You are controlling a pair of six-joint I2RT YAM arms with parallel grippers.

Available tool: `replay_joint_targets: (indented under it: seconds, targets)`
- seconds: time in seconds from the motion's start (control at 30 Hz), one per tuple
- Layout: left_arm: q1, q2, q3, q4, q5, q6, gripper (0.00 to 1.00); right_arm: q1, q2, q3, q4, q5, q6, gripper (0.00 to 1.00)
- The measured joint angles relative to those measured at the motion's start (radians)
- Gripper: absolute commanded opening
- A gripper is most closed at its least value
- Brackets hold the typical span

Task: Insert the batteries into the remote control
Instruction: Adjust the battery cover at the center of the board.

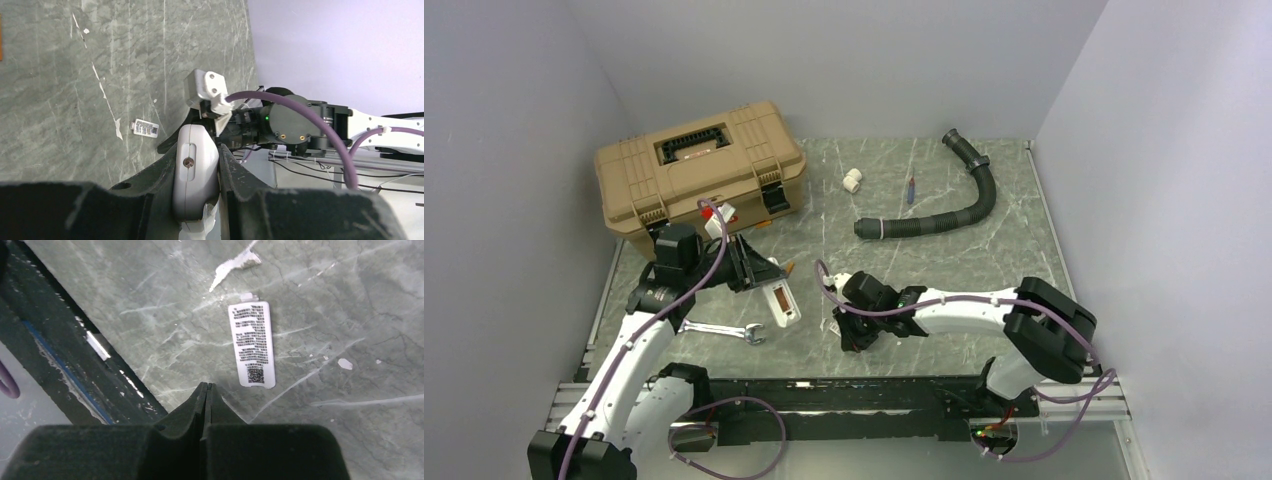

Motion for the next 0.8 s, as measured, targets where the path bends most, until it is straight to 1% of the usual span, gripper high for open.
replay_joint_targets:
  seconds: [0.17, 0.8]
  targets:
    - [0.000, 0.000, 0.000, 0.007, 0.000, -0.004, 0.00, 0.000, 0.039, 0.000, 0.000, 0.019, 0.015, 0.00]
    - [0.000, 0.019, -0.016, 0.014, 0.000, -0.006, 0.00, -0.018, 0.060, 0.041, -0.035, 0.140, 0.030, 0.00]
